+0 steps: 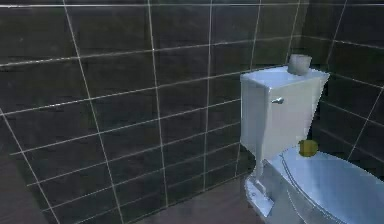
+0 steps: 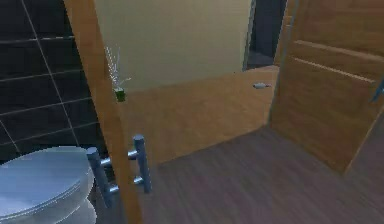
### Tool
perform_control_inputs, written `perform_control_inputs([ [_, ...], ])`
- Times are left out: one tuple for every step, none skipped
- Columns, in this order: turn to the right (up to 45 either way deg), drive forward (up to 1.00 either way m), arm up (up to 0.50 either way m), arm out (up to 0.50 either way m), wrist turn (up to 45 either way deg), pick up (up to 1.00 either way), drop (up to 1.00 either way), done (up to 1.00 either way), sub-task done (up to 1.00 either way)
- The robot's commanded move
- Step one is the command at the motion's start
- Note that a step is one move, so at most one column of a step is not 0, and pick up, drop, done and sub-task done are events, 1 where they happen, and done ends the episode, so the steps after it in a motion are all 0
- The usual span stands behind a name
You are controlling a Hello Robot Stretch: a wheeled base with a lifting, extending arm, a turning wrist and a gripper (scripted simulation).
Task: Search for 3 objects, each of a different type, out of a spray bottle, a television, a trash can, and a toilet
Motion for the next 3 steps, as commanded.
perform_control_inputs([
  [36.0, 0.00, 0.00, 0.00, 0.0, 0.00, 0.00, 0.00, 0.00],
  [0.0, 0.00, 0.00, 0.00, 0.0, 0.00, 0.00, 0.00, 1.00],
  [45.0, 0.00, 0.00, 0.00, 0.0, 0.00, 0.00, 0.00, 0.00],
])
